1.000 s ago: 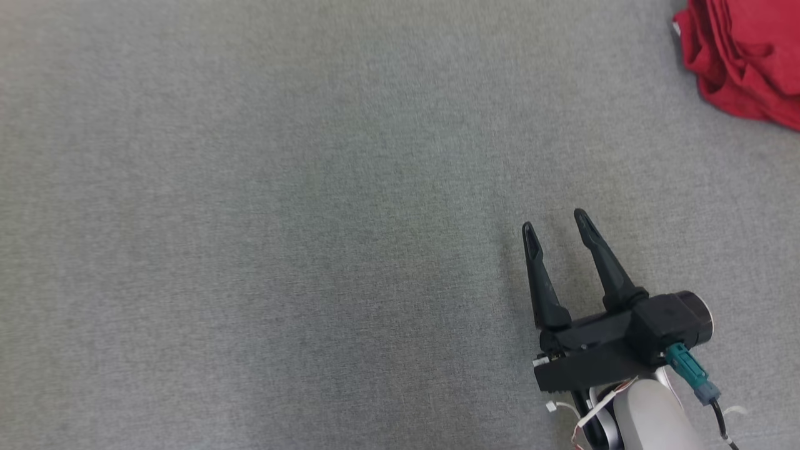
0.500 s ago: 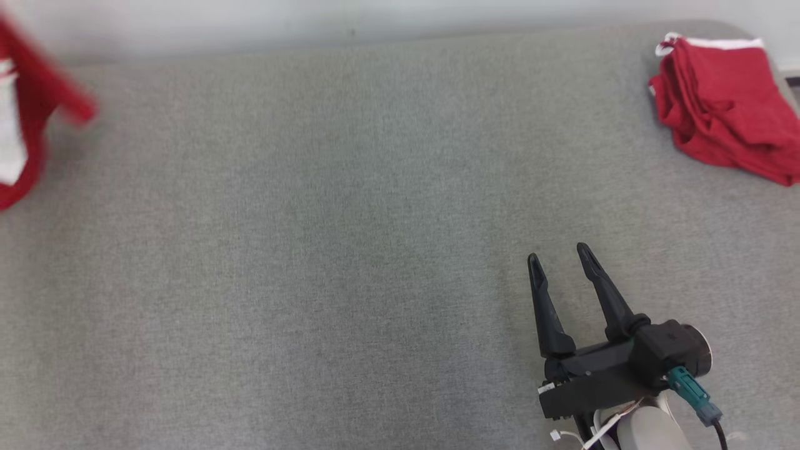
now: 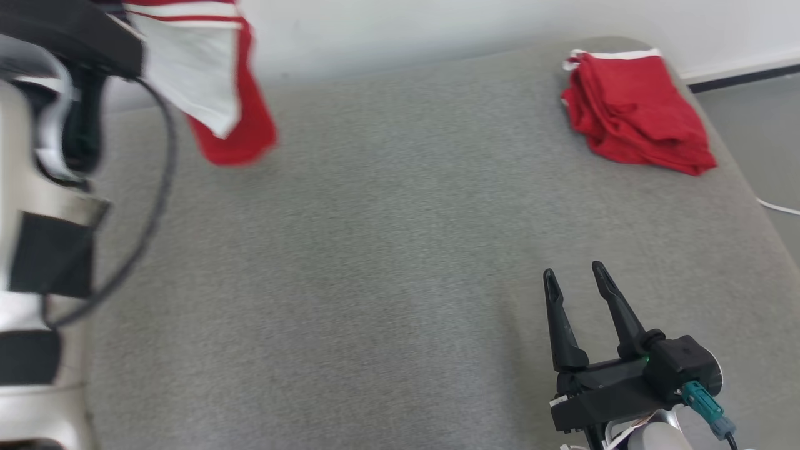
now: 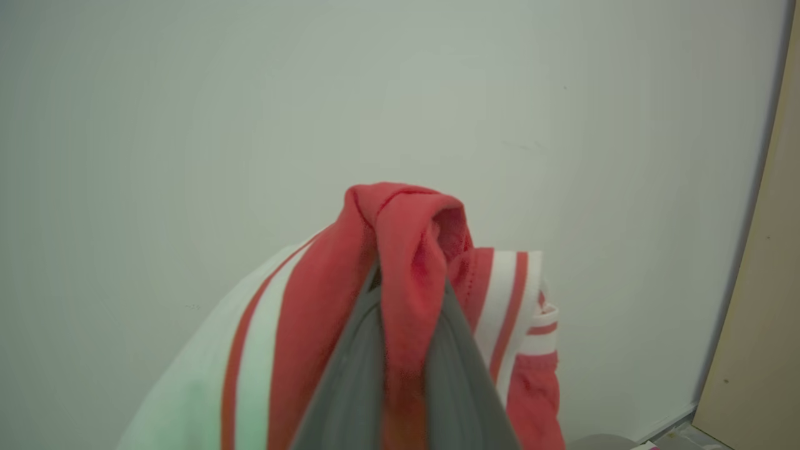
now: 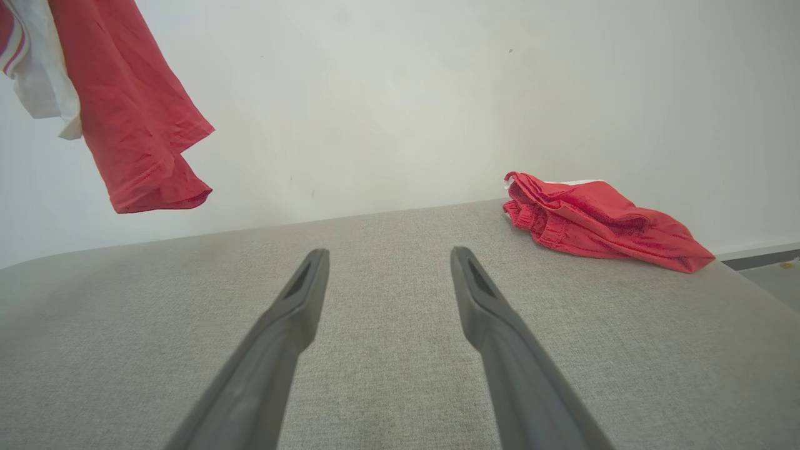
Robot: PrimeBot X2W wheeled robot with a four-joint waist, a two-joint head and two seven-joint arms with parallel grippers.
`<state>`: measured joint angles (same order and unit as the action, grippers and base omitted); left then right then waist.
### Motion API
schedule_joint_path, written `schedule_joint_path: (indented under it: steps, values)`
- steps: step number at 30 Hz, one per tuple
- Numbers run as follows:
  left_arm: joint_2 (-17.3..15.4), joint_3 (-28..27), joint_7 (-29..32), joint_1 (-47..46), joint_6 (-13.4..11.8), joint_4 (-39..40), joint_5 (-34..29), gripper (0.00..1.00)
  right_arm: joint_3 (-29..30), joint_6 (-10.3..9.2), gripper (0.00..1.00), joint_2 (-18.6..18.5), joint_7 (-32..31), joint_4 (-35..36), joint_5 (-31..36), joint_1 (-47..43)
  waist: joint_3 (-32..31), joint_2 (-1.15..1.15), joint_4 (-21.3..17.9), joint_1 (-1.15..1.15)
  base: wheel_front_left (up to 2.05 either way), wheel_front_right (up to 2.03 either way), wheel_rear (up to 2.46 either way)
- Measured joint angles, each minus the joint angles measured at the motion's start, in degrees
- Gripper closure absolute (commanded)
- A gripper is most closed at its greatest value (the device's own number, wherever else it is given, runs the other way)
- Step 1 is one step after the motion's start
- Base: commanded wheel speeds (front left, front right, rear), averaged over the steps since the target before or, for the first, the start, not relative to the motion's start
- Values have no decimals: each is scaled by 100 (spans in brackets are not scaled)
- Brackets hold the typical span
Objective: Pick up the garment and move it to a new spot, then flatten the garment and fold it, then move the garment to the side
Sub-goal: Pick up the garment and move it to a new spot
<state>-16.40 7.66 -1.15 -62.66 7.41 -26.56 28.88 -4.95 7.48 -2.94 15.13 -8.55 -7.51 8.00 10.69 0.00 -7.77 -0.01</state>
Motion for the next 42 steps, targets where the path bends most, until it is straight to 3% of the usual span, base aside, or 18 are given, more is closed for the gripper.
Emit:
schedule_joint_path:
  steps: [8,16,22,30,32,38,42]
  values:
    - [662,344,121,899,-107,887,248,100,142,0,0,1,0,-35,-49,-123,-51,0,-409,1,0,0,0]
    - [912,881,249,2180,-185,1522,230,100,285,0,0,0,0,-60,-40,-201,-84,0,-332,1,0,0,0]
    - [1023,951,124,3323,-214,1185,546,100,242,0,0,3,0,-111,-40,-127,-49,0,-198,1,0,0,0]
    - [1103,1037,-291,4244,-200,131,700,100,203,0,0,2,0,-171,-15,-121,-78,0,-72,1,0,0,0]
    - [1102,1102,-443,4278,-182,-51,654,0,196,0,0,2,0,-170,5,-135,-117,0,-45,1,0,0,0]
    - [1051,1195,-1112,4289,-131,52,447,0,272,0,0,1,0,-202,29,-258,-306,0,75,1,0,0,0]
    - [867,968,-1299,4431,-248,366,283,0,328,0,0,2,0,-190,64,-366,-458,0,185,0,0,0,0]
